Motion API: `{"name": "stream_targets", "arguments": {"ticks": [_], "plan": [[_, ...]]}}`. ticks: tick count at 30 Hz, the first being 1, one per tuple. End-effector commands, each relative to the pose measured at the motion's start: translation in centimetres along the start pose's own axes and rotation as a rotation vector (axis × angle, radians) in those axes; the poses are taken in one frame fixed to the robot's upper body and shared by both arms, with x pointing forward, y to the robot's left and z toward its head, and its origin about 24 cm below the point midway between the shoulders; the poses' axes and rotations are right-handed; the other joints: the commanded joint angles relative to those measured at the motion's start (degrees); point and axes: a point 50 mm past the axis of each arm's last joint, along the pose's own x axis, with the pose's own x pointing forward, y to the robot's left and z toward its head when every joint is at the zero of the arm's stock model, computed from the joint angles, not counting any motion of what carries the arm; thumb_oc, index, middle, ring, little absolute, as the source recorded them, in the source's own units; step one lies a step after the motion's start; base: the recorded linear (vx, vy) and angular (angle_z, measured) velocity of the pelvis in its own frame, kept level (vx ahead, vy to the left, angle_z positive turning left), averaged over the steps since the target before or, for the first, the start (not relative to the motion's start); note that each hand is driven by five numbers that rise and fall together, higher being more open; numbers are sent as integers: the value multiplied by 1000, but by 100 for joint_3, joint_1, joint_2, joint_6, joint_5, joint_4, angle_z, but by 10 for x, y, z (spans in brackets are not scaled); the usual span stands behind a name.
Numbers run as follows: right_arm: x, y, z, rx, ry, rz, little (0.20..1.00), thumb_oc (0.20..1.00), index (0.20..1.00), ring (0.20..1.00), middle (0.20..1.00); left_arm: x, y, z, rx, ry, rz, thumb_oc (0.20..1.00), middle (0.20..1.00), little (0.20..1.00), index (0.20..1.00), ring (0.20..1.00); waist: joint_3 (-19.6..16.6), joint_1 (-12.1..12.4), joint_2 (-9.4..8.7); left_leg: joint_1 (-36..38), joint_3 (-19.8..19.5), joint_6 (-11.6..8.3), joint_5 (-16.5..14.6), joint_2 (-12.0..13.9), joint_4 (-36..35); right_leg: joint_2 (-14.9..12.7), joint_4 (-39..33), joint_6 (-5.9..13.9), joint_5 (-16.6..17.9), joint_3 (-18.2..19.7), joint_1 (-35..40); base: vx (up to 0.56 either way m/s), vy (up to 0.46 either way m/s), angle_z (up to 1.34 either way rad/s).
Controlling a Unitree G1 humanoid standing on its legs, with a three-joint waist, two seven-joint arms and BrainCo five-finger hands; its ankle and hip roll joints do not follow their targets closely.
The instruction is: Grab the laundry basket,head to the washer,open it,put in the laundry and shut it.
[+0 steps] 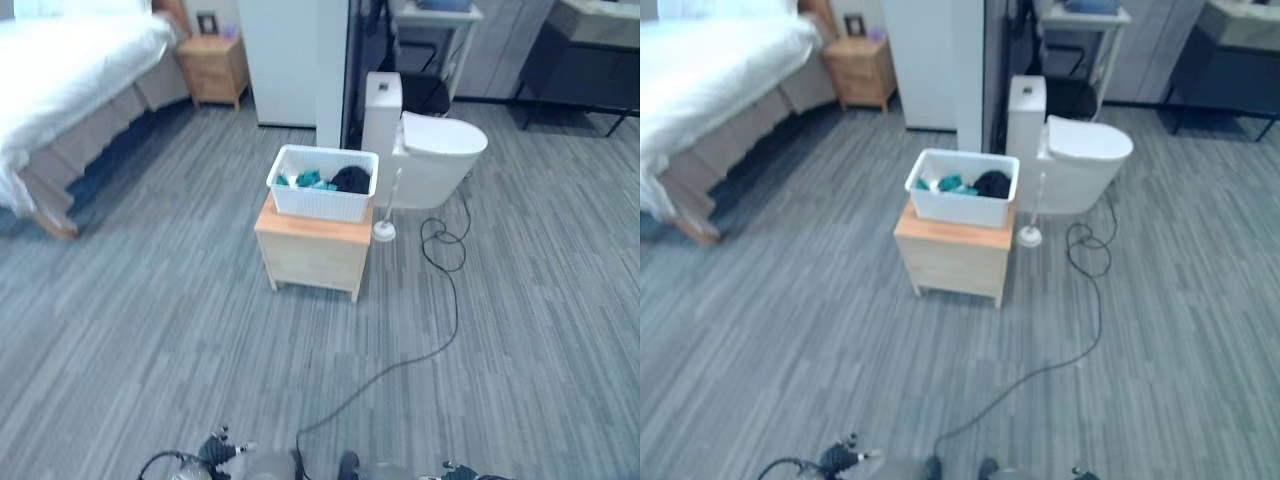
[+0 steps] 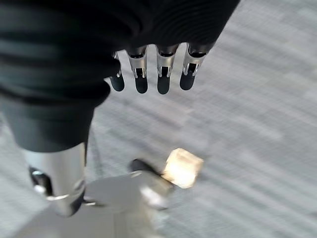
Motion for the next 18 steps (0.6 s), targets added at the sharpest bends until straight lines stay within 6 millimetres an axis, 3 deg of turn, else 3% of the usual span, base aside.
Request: {"name": "stream_targets", "arguments": {"ticks": [1, 2, 4, 7, 9, 10, 11, 12, 13, 14, 15, 16, 17, 18], "plan": [[-2, -16, -13, 7, 34, -46, 1000, 1000, 1000, 1000, 1000, 0, -7, 2, -45, -23, -6, 1000, 1000, 1000, 1000, 1000, -103, -149, 113, -276, 22, 228, 463, 357, -1166, -221, -1275, 671, 72, 22, 1206, 422, 5, -31], [-2, -17, -4, 15, -3, -53, 1000, 1000, 1000, 1000, 1000, -1, -5, -2, -64, -15, 3, 1000, 1000, 1000, 1000, 1000, -148, -30, 170, -393, 65, 189, 695, 448, -2116, -82, -1369, 715, -99, 94, 1368, 535, 19, -13], [-1, -14, 3, 12, -26, -46, 1000, 1000, 1000, 1000, 1000, -2, -2, -5, -77, -5, 19, 1000, 1000, 1000, 1000, 1000, -161, 111, 165, -507, 80, 159, 955, 553, -2890, 2, -1354, 708, -304, 223, 1566, 386, 44, -10], [0, -11, 11, 11, -48, -39, 1000, 1000, 1000, 1000, 1000, -2, 0, -6, -89, -1, 36, 1000, 1000, 1000, 1000, 1000, -194, 230, 90, -714, 158, 90, 1050, 607, -3307, 5, -1306, 763, -552, 359, 1844, 436, 100, -26], [0, -6, 13, -1, -50, -16, 1000, 1000, 1000, 1000, 1000, -4, 3, -15, -105, 23, 49, 1000, 1000, 1000, 1000, 1000, -331, 391, 33, -768, 448, 96, 1207, 783, -3170, -145, -1223, 882, -727, 541, 2200, 795, 271, -78], [0, 0, 9, 1, -39, -3, 1000, 1000, 1000, 1000, 1000, -5, 5, -18, -106, 33, 56, 1000, 1000, 1000, 1000, 1000, -420, 463, -18, -838, 482, 132, 1360, 770, -2922, -254, -1155, 977, -700, 586, 2348, 634, 255, -95], [0, 0, 9, 1, -38, 0, 1000, 1000, 1000, 1000, 1000, -5, 7, -17, -104, 28, 61, 1000, 1000, 1000, 1000, 1000, -458, 477, -67, -865, 501, 198, 1279, 690, -2666, -400, -986, 1052, -615, 555, 2317, 624, 267, -66], [0, 2, 6, 9, -31, 7, 1000, 1000, 1000, 1000, 1000, -4, 9, -16, -93, 26, 63, 1000, 1000, 1000, 1000, 1000, -500, 509, -172, -897, 524, 296, 1140, 538, -2368, -591, -628, 1216, -320, 513, 2241, 347, 162, -33], [0, 2, 6, 9, -31, 7, 1000, 1000, 1000, 1000, 1000, -4, 9, -16, -93, 26, 63, 1000, 1000, 1000, 1000, 1000, -510, 515, -161, -908, 522, 295, 1145, 552, -2370, -578, -632, 1214, -310, 521, 2228, 358, 194, -9], [0, 4, 7, 12, -33, 14, 1000, 1000, 1000, 1000, 1000, -4, 10, -16, -86, 25, 62, 1000, 1000, 1000, 1000, 1000, -515, 520, -224, -824, 557, 399, 991, 417, -2263, -714, -246, 1360, 176, 546, 2091, 473, 308, -5], [1, 6, 13, 10, -60, 25, 1000, 1000, 1000, 1000, 1000, -4, 14, -11, -70, 12, 66, 1000, 1000, 1000, 1000, 1000, -502, 484, -260, -602, 632, 678, 660, 181, -2292, -850, 979, 1480, 1275, 701, 1617, 599, 408, -9], [1, 6, 19, 2, -80, 23, 1000, 1000, 1000, 1000, 1000, -3, 19, -7, -65, -4, 77, 1000, 1000, 1000, 1000, 1000, -430, 410, -201, -396, 589, 818, 501, 85, -2346, -845, 1661, 1467, 1660, 782, 1211, 556, 385, -8], [1, 5, 22, 6, -89, 20, 1000, 1000, 1000, 1000, 1000, -3, 21, -4, -73, -16, 83, 1000, 1000, 1000, 1000, 1000, -430, 375, -103, -237, 591, 884, 410, 80, -2436, -821, 1839, 1478, 1680, 704, 971, 411, 278, -20], [1, 6, 26, 9, -103, 18, 1000, 1000, 1000, 1000, 1000, -3, 24, -1, -83, -26, 101, 1000, 1000, 1000, 1000, 1000, -362, 302, -45, 77, 595, 956, 306, 46, -2565, -975, 2035, 1460, 1551, 452, 606, 286, 177, -5]]}}
